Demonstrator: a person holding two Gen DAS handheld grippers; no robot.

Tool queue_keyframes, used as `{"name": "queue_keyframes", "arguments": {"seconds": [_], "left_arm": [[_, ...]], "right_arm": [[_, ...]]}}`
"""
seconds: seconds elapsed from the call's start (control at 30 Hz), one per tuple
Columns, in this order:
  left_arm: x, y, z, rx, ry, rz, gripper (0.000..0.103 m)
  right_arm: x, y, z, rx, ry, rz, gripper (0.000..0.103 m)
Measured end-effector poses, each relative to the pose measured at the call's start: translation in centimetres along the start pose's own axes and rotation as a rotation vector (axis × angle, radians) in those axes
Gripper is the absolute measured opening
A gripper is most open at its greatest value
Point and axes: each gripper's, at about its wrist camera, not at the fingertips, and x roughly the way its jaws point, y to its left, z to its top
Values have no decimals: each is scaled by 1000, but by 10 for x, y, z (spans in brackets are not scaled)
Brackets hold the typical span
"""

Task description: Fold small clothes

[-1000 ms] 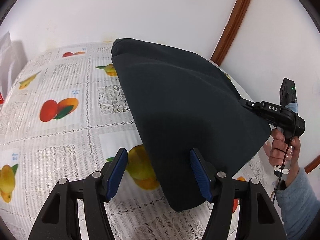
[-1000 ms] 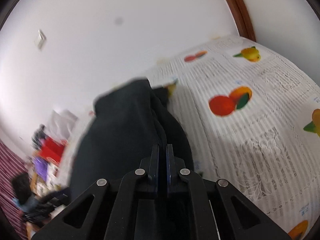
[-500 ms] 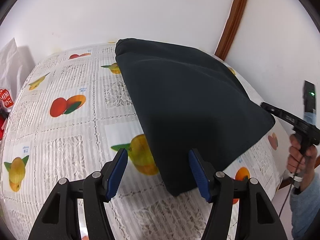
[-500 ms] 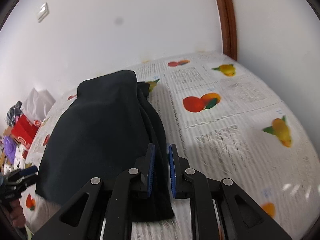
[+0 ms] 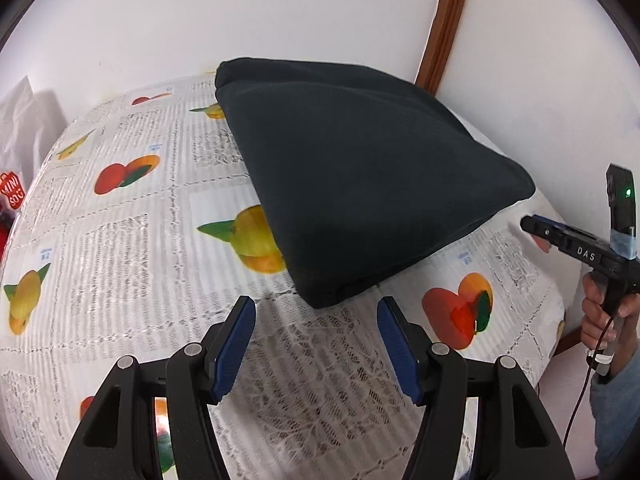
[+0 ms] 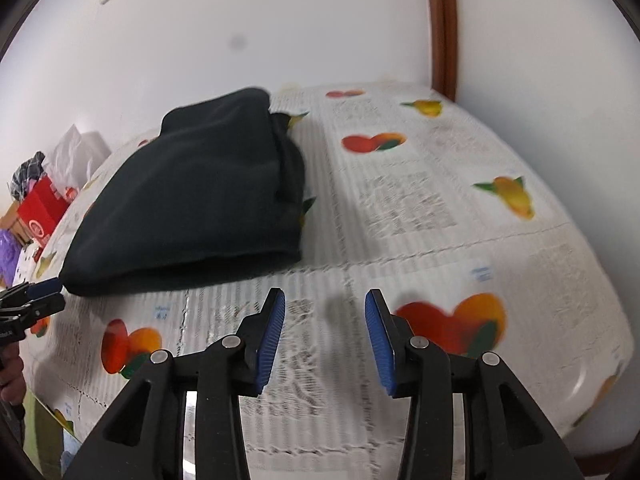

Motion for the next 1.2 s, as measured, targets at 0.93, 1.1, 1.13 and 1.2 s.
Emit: {"name": "queue_keyframes", "arguments": {"seconds": [0.93, 1.1, 1.13, 1.2], "left_arm": [[46, 35, 45, -88, -72, 193, 22], [48, 43, 46, -125, -68, 188, 30], [48, 45, 46, -134, -67, 178, 30], [48, 47, 46, -141, -67, 169, 30]], "right_arm": [[74, 58, 50, -42, -4, 3, 26], [74, 63, 50, -69, -7, -42, 27], [74, 64, 49, -73, -7, -49, 27], [74, 65, 49, -83, -6, -62, 27]]}}
